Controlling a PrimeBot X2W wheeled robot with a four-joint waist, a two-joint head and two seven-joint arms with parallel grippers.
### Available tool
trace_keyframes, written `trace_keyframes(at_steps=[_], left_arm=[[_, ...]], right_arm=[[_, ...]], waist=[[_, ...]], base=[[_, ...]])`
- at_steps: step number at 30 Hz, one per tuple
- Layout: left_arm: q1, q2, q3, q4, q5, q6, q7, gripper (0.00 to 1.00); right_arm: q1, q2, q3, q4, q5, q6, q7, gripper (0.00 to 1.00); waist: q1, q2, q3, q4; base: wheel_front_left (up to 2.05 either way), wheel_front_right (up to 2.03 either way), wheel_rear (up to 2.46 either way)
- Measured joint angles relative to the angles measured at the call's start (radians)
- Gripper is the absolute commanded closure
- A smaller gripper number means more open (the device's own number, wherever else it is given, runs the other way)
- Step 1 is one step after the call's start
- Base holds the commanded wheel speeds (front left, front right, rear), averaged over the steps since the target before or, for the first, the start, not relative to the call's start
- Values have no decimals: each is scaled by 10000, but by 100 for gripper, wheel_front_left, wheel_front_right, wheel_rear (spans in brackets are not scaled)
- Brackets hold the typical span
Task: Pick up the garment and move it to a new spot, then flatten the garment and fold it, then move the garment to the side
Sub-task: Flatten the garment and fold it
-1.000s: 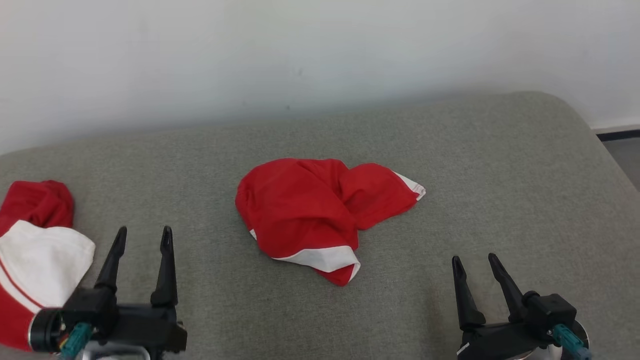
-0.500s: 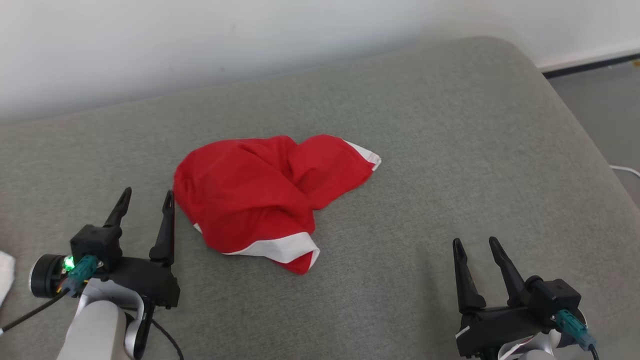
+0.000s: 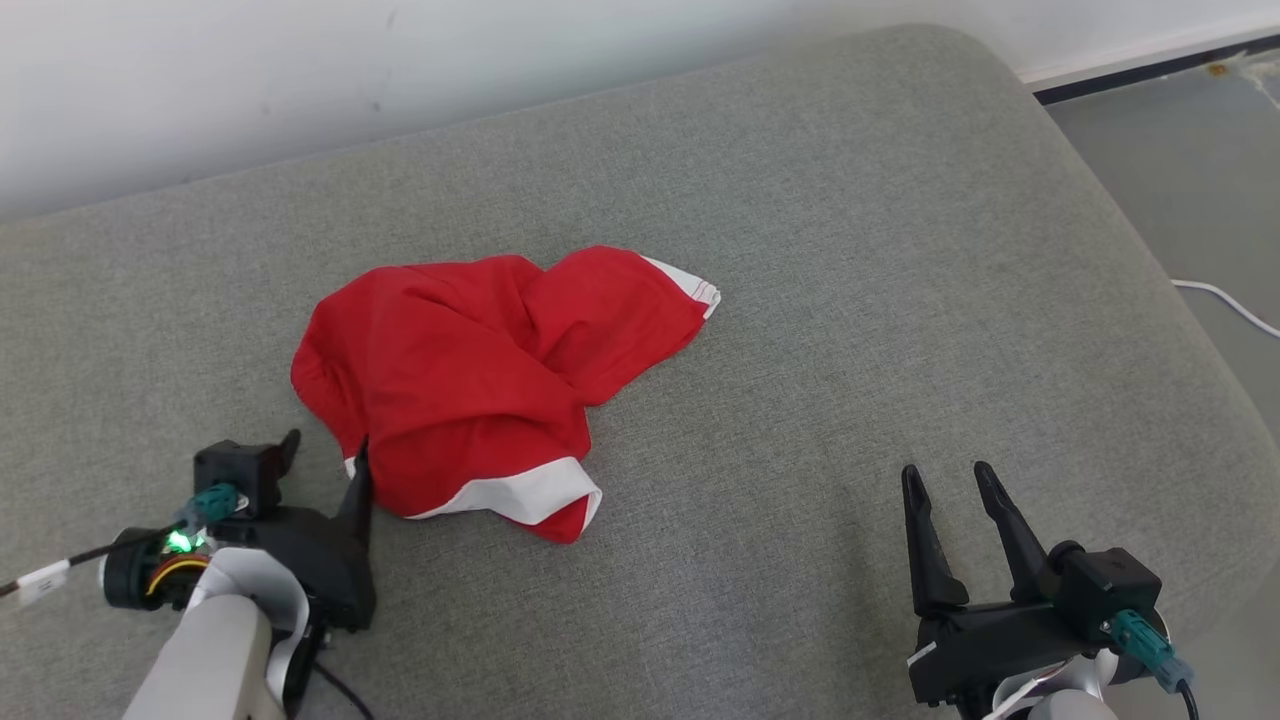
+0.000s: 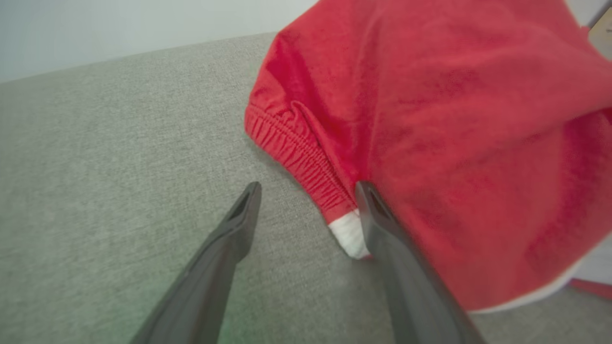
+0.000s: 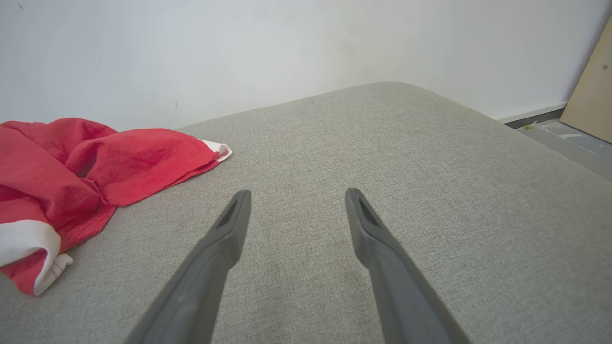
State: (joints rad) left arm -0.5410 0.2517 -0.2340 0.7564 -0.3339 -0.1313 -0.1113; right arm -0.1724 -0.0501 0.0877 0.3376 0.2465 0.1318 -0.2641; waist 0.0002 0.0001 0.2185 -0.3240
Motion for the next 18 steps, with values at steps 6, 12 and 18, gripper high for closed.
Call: trace_keyframes(at_steps=[6, 12, 18], left_arm=[[-284, -339, -805, 303, -872, 2, 169, 29], [-353, -163, -1375, 598, -1064, -2, -184, 100], [-231, -171, -1258, 385, -1189, 33, -1078, 100]], right_arm=[[-39, 0, -2, 25, 0, 0, 0, 0], [-32, 2, -100, 25, -21, 0, 0, 0], [228, 0, -405, -21, -132, 0, 0, 0]], waist=[[0, 0, 22, -37], [-2, 0, -59, -34], [-1, 0, -257, 327]], base=[[0, 0, 0], [0, 0, 0], [0, 0, 0]])
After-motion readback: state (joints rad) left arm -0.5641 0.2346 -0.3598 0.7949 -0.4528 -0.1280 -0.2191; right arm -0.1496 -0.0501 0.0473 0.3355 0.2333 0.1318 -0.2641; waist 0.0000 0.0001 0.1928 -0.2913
